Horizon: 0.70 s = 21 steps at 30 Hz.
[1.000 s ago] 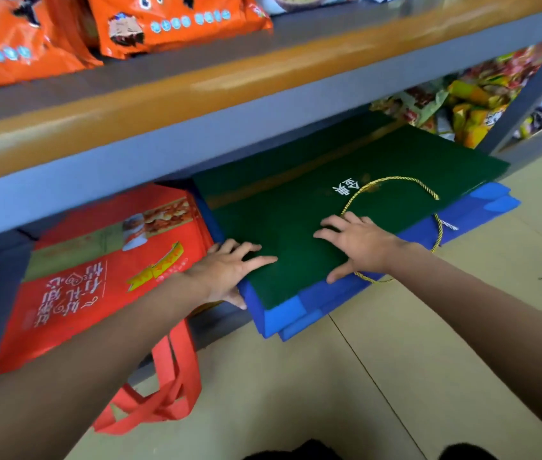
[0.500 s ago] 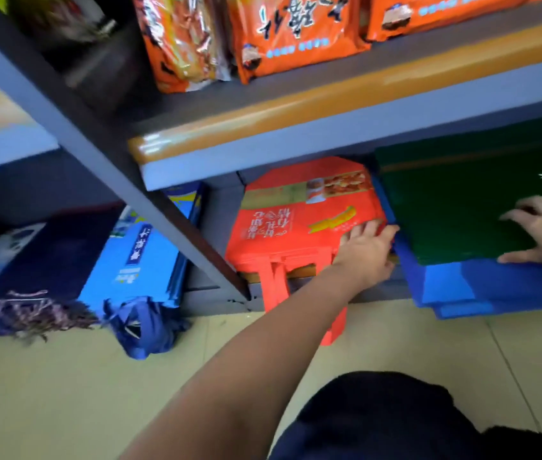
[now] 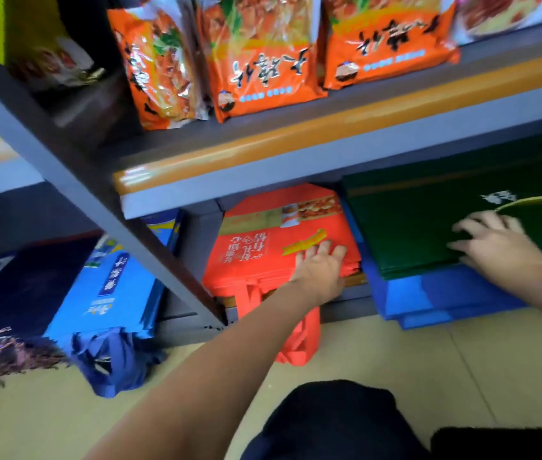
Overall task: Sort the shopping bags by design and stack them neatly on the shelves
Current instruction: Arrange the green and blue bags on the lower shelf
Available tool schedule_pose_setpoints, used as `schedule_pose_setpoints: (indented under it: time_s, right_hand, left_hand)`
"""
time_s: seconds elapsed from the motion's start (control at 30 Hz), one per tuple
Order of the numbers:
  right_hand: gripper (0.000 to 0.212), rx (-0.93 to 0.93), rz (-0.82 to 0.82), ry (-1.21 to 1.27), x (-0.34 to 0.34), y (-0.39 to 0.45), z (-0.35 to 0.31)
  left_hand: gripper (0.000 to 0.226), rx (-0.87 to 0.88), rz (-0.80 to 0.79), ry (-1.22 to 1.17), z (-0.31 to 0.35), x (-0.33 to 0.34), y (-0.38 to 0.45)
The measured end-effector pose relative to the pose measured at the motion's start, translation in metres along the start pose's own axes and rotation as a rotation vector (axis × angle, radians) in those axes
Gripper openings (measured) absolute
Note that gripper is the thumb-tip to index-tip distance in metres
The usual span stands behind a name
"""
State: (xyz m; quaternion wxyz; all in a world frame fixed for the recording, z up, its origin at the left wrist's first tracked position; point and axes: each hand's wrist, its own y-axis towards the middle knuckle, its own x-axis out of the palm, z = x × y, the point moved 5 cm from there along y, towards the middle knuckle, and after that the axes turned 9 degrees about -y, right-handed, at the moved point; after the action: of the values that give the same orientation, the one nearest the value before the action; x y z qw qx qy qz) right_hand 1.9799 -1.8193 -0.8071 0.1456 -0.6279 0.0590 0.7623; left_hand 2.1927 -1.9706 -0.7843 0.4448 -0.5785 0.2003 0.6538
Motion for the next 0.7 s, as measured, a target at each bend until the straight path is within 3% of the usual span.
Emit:
schedule_pose_setpoints:
  time_s: [0.03, 0.07, 0.23, 0.33, 0.47, 0.57, 0.7]
  right_hand:
    - [0.037, 0.062, 0.008, -0.025, -0.016, -0.008, -0.006]
    - [0.036, 0.107, -0.046, -0.049, -0.025, -0.008, -0.012]
    - [0.052, 0.243, -0.191, 0.147, -0.003, -0.007, 0.021]
    - [0.051, 0.378, -0.104, 0.253, 0.002, -0.019, 0.054]
    - [0.044, 0.783, 0.06, 0.434, 0.014, -0.043, 0.122]
    - [0.056, 0.989, -0.048, 0.536, 0.032, -0.06, 0.159]
    - [0.066, 0.944, -0.16, 0.488, 0.053, -0.069, 0.187]
  left_hand:
    - [0.061, 0.026, 0.02, -0.02, 0.006, 0.001, 0.007]
    - [0.06, 0.057, 0.051, -0.036, 0.012, 0.001, 0.014]
    - [0.048, 0.192, 0.142, -0.247, 0.044, 0.007, 0.061]
    - [0.049, 0.253, 0.071, -0.292, 0.064, 0.017, 0.08]
    - [0.05, 0.312, -0.064, -0.26, 0.094, 0.019, 0.096]
    - [0.056, 0.337, -0.163, -0.199, 0.12, 0.023, 0.113]
    - [0.071, 0.304, -0.262, -0.164, 0.153, 0.035, 0.132]
